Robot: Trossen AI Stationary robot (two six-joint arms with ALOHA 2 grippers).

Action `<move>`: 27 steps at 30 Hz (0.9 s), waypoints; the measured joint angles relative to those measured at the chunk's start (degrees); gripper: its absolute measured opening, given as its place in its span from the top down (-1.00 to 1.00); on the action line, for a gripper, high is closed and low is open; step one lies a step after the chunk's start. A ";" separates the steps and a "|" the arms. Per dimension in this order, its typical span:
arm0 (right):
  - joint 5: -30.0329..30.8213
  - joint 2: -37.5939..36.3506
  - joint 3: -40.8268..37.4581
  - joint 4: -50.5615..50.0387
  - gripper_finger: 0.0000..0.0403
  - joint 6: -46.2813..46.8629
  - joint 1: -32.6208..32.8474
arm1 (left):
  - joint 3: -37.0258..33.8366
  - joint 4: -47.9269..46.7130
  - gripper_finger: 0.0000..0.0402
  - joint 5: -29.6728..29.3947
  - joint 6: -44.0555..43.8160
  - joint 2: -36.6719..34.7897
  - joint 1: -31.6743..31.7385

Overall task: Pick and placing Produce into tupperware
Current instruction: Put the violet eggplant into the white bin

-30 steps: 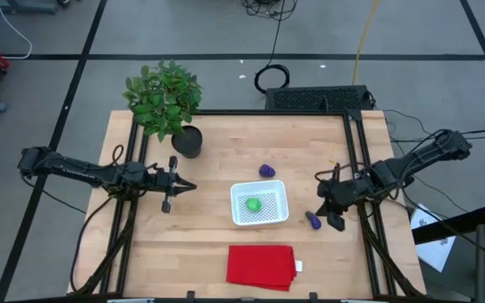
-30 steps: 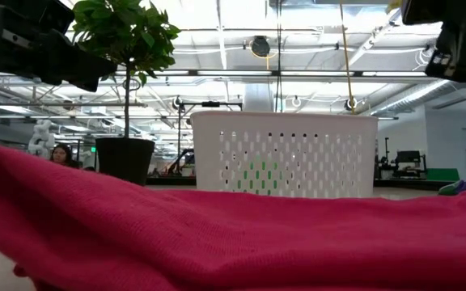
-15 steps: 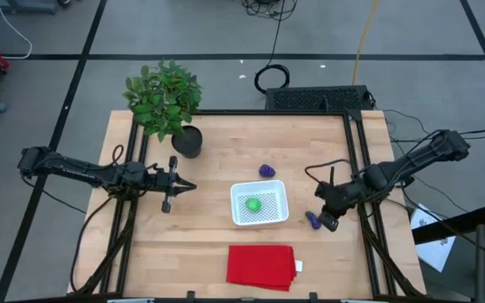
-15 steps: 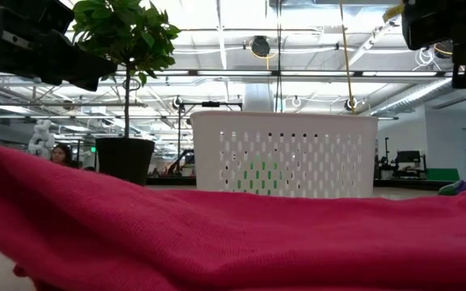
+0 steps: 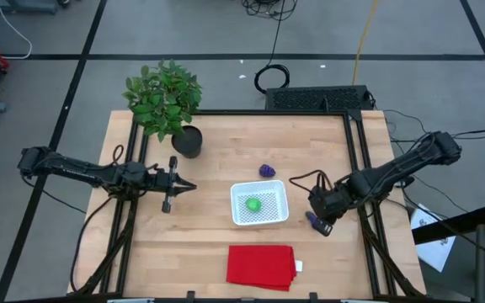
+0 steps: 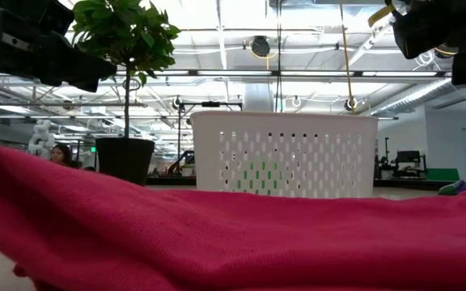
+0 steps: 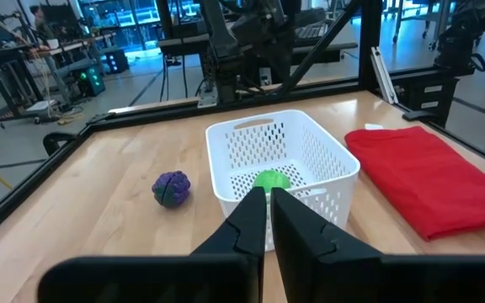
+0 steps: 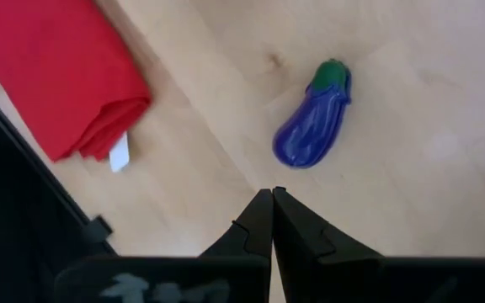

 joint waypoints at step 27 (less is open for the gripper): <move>1.46 2.14 0.04 3.69 -0.22 -6.09 -1.62 | 0.00 -2.12 0.87 0.02 0.00 0.00 0.00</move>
